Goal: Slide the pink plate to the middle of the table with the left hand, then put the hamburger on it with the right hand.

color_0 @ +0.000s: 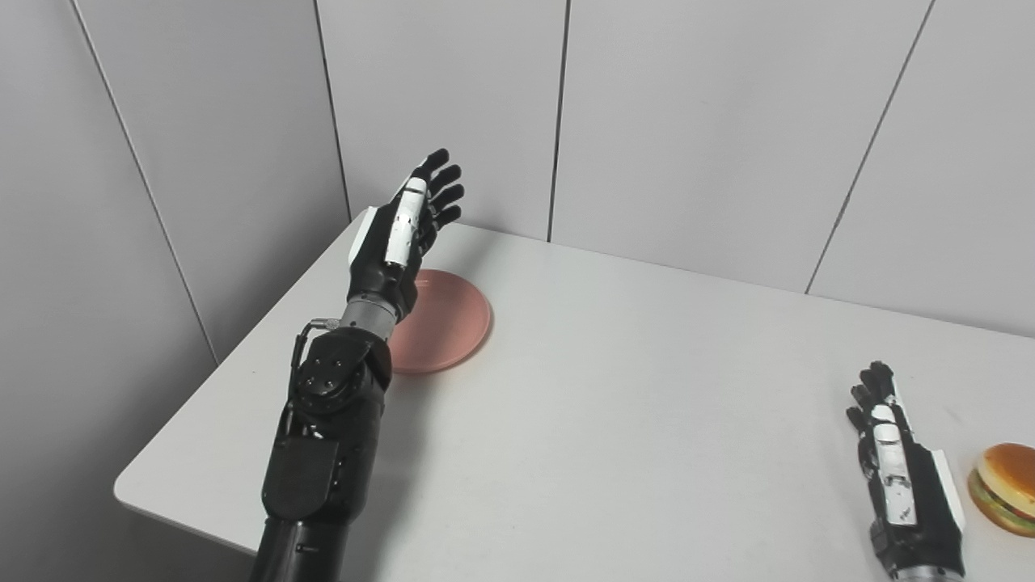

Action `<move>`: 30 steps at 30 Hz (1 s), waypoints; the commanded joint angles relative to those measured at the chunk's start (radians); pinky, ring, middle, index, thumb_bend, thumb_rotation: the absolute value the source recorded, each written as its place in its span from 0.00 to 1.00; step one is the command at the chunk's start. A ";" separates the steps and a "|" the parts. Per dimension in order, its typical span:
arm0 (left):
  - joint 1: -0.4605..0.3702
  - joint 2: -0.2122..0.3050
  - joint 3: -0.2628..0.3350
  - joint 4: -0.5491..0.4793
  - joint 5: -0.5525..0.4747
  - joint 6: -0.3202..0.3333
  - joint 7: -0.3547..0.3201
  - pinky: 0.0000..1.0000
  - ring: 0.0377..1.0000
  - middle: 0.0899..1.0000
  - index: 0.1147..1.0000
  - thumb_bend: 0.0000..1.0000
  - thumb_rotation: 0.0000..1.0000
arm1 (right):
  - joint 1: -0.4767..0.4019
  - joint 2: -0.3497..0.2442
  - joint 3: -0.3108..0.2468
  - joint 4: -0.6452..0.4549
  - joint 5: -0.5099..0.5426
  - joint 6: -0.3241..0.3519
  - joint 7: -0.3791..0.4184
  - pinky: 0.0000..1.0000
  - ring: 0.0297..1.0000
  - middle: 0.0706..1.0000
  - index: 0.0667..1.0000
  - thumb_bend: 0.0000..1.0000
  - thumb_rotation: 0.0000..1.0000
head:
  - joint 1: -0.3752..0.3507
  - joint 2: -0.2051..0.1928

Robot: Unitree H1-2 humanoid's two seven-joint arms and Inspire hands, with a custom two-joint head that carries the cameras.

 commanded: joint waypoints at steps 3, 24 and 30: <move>-0.069 0.054 0.016 0.027 -0.016 -0.061 -0.007 0.93 0.91 0.91 0.89 0.38 1.00 | 0.068 0.005 -0.001 0.060 0.014 -0.008 0.011 1.00 1.00 1.00 1.00 0.15 1.00 | 0.004 0.001; -0.086 0.154 0.111 0.145 -0.054 -0.024 0.038 0.91 0.92 0.92 0.89 0.31 1.00 | 0.082 0.000 0.003 0.034 0.007 -0.003 0.006 1.00 1.00 1.00 1.00 0.15 1.00 | 0.002 0.010; -0.090 0.167 0.133 0.207 -0.058 -0.042 0.049 0.93 0.92 0.91 0.89 0.32 1.00 | 0.085 0.000 0.004 0.028 0.007 -0.006 0.006 1.00 1.00 1.00 1.00 0.13 1.00 | 0.004 0.014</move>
